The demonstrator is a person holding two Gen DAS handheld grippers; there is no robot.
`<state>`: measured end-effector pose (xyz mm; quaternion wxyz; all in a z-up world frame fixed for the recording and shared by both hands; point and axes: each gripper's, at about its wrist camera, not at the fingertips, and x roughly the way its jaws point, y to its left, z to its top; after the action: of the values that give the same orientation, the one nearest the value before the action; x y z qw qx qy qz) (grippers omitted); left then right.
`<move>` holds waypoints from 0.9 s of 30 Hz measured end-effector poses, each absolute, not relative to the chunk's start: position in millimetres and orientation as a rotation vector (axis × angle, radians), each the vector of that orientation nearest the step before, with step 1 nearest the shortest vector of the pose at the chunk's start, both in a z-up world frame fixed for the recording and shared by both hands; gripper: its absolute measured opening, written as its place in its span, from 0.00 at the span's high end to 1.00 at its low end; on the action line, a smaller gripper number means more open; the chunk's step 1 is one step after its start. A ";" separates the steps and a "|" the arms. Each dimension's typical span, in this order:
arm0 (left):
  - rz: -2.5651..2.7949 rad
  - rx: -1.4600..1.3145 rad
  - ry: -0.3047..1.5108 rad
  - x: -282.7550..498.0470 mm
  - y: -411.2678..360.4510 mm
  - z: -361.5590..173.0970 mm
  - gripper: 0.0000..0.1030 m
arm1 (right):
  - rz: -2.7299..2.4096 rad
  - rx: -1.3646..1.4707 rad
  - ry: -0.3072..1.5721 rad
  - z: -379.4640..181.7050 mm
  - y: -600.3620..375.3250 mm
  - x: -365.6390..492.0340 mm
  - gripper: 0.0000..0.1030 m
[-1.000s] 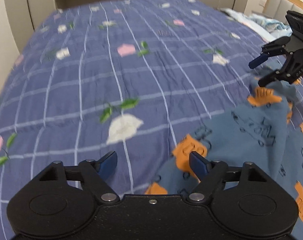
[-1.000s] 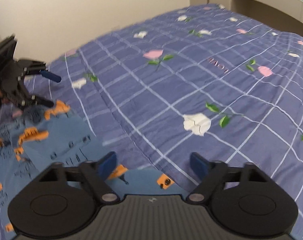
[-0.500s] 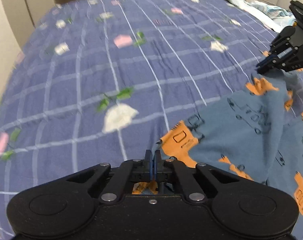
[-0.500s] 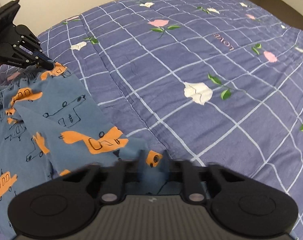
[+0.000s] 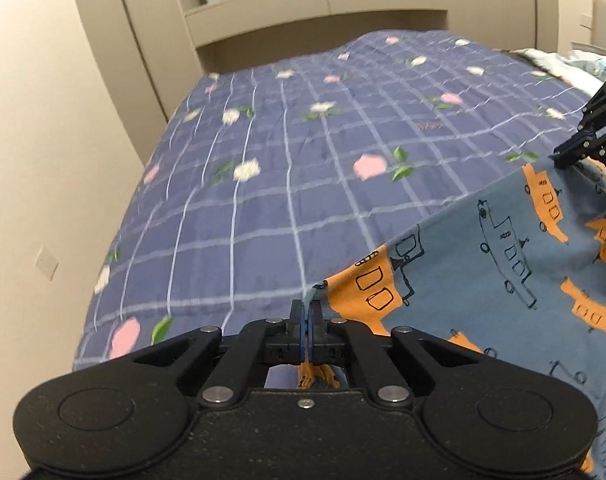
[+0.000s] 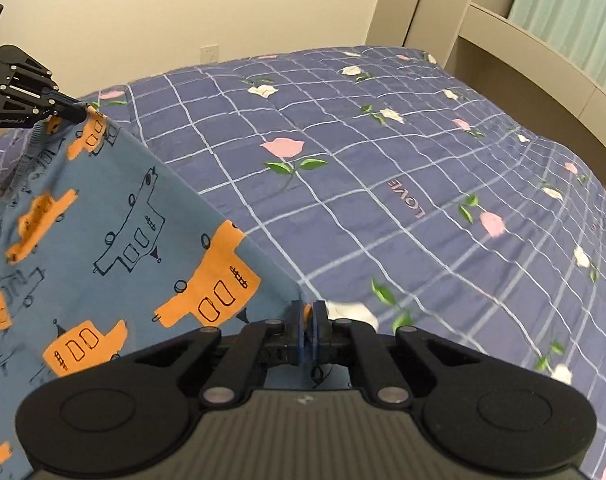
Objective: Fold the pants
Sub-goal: 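Lift the blue pants with both grippers and lay them flat lengthwise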
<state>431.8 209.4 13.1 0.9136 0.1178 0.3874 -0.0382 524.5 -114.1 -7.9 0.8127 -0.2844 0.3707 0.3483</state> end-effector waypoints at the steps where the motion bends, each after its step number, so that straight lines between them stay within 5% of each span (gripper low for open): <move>1: -0.074 0.238 0.811 432.9 212.5 7.1 1.00 | 0.745 -0.613 0.798 -12.0 -109.1 528.8 0.96; 10: -0.090 0.169 0.819 434.5 222.0 -16.1 1.00 | 0.741 -0.637 0.823 -34.7 -103.5 533.3 0.96; 27: -0.233 0.142 0.545 325.2 207.0 58.3 1.00 | 0.681 -0.526 0.531 54.8 -162.8 391.0 0.96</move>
<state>325.2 207.0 58.3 0.9539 0.0701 0.2684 -0.1148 391.0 -162.8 54.8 0.8748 -0.2520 0.2545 0.3263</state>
